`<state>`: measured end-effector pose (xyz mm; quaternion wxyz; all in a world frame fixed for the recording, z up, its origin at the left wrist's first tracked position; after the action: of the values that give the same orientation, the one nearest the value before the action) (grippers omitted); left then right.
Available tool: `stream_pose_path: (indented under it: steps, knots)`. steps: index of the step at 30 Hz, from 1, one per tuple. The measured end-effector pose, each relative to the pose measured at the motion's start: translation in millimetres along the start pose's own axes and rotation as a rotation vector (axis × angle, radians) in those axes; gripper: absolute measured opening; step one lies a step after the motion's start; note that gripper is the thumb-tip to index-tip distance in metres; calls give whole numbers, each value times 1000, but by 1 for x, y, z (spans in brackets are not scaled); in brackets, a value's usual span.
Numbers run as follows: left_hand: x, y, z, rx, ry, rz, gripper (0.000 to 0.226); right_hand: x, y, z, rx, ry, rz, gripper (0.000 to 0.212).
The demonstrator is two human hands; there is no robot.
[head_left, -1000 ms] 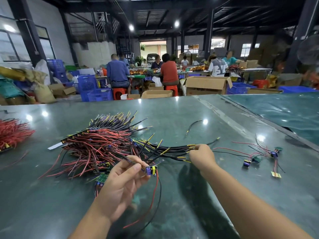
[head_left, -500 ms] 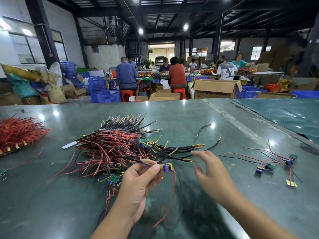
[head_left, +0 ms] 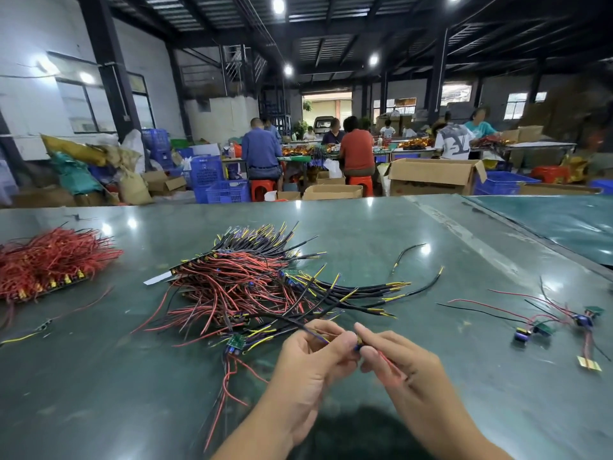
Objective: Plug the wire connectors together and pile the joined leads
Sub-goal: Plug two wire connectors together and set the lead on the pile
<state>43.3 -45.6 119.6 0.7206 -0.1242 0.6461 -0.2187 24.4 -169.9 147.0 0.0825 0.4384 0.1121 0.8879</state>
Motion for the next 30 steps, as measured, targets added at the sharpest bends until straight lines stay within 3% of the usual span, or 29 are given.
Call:
stream_pose_path:
  steps: [5, 7, 9, 12, 15, 20, 24, 30]
  knots:
    - [-1, 2, 2, 6, -46, 4, 26, -37, 1, -4, -109, -449, 415, 28]
    - [-2, -9, -2, 95, -43, -20, 15, -55, -1, -9, -171, -669, 613, 38]
    - [-2, -14, -3, 128, -32, -39, 13, -67, 6, -11, -264, -762, 711, 37]
    - [-6, -6, 1, 48, -83, -61, 16, -68, 18, -5, -296, -693, 854, 42]
    - [-7, 6, 4, -48, -105, -131, 11, -55, 10, -1, -155, -611, 862, 50]
    - [3, -1, 0, 43, -38, -20, 12, -35, -2, -2, 36, -386, 331, 41]
    - [0, 9, 5, -33, -58, -61, 12, -36, 20, 4, -69, -374, 339, 35]
    - [1, 7, 4, -51, -75, -26, 22, -48, 45, 9, -199, -486, 545, 36]
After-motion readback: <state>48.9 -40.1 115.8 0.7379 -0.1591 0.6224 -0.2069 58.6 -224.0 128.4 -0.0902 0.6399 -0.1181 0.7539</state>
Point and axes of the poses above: each hand's wrist, its own z-axis towards the middle knuckle, its own y-axis out of the back of the hand, x = y × z, the point moved 8 cm from there along z, towards the middle knuckle, and after that the axes turned 4 degrees about -y, right-handed, at the moved point
